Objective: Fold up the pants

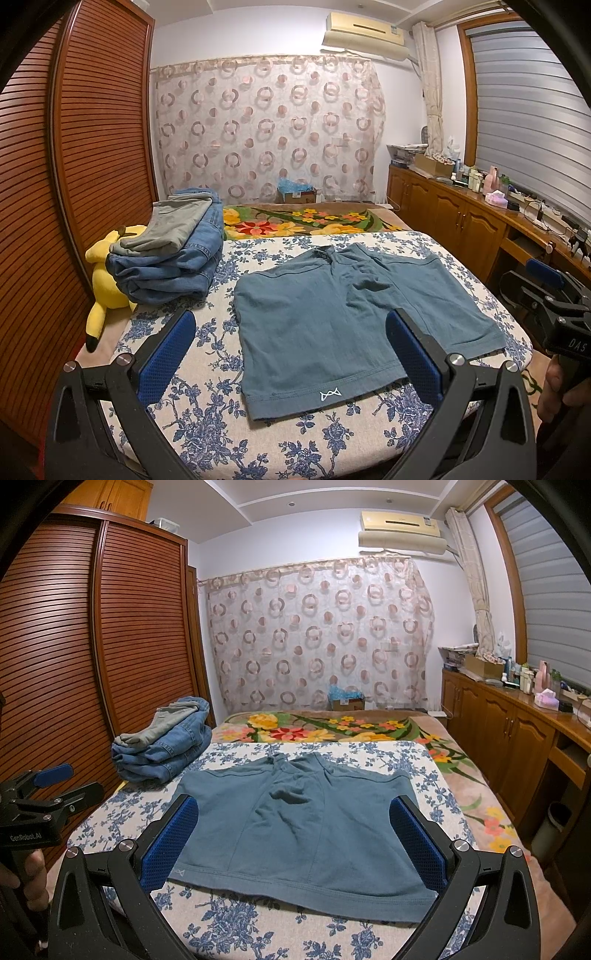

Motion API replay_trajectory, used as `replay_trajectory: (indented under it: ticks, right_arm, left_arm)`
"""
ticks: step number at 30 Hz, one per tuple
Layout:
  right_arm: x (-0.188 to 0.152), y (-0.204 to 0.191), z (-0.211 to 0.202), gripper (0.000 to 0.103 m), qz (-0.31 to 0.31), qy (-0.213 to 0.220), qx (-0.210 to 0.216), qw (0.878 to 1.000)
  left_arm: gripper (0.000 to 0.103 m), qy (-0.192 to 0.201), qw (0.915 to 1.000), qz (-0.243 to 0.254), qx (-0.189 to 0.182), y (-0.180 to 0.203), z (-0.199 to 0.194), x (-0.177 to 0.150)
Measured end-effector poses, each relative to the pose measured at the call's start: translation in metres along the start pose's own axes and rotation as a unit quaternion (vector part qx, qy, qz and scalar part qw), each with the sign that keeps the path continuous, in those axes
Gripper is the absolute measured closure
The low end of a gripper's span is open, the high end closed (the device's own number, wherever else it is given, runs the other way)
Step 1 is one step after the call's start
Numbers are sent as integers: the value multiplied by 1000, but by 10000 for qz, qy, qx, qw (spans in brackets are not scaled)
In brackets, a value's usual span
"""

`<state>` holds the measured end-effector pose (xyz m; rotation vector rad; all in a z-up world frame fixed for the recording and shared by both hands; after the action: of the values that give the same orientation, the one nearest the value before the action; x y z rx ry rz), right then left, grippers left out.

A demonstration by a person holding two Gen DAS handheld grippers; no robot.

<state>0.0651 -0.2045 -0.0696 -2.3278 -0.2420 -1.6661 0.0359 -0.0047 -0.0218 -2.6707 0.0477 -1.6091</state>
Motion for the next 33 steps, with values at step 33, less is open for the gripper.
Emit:
replay_trajectory:
  ticks: [33]
  right_arm:
    - [-1, 30, 29, 0, -116, -450, -303, 9985]
  left_arm:
    - [0, -596, 9972, 189, -419, 3, 62, -18]
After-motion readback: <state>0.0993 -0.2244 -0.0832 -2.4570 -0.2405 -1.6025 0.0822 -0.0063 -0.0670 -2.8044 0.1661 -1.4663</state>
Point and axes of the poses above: each gripper's, at about its wrist camera, not at the fingertips, and z roughly the way its jaws point, y to its right, x to its top, the point moved 5 cm from there along z, roughly the way its jaws point, and after that the axes turned 3 degrees about z, right-handed, at the moved point
